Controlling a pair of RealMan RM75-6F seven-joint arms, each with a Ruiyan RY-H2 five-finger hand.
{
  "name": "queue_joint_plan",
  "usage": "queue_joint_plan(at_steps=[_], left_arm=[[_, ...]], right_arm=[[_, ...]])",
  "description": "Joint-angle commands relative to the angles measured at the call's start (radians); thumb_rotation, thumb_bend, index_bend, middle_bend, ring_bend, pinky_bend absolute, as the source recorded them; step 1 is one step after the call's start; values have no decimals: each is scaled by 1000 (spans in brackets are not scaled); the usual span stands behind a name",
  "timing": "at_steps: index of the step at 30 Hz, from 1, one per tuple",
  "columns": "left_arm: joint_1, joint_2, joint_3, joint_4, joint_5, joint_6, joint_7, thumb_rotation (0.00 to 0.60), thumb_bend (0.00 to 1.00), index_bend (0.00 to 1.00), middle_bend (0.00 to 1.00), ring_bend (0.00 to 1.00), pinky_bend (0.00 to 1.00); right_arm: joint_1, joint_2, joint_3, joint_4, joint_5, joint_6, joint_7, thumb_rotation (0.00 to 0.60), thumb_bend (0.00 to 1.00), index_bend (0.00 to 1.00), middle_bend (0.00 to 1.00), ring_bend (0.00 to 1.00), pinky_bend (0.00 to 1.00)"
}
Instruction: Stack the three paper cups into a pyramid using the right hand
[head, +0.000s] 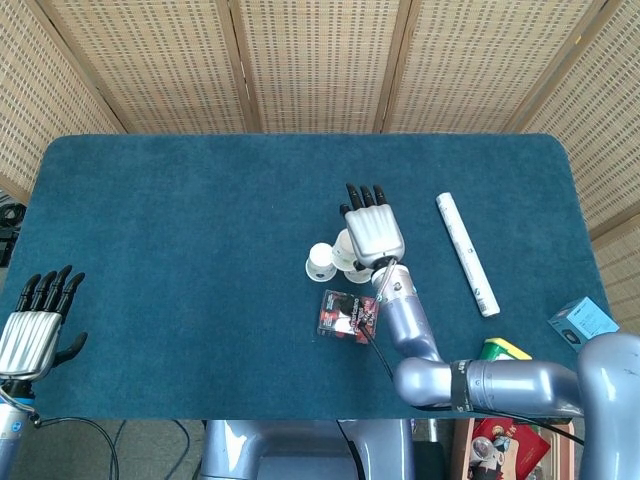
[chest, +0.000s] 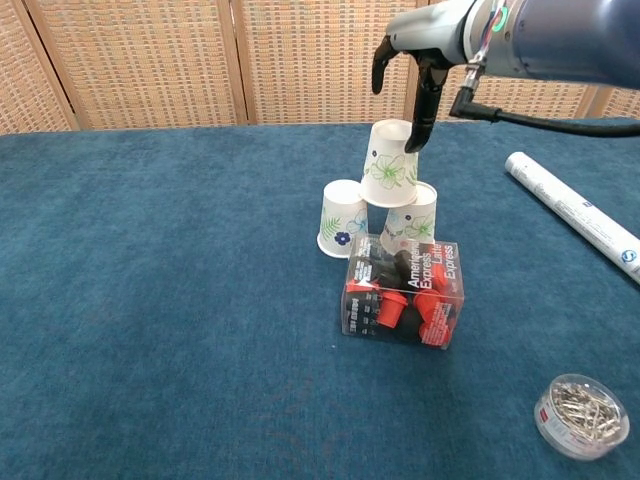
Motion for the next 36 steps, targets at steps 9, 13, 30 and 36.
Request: queue_joint_plan(at_steps=[9,13,30,36], left_arm=[[15,13,10,-32,52,52,-4,600,311,0,0,0,0],[22,14,13,-45,71,73,3,600,312,0,0,0,0],[46,16,28,-71,126,122,30,600,312,0,0,0,0],[53,10,32,-69,141,133,42,600,312,0,0,0,0]], right_arm=[[-159,280,-104,-391,-97,261,-21,600,38,118,0,0,0],[-289,346,-209,-450,-366,261,126,600,38,81,0,0,0],[-807,236,-568,-69,-1133,430,598,600,38,75,0,0,0],[-898,189,-575,23,-1202,466,658,600,38,75,0,0,0]])
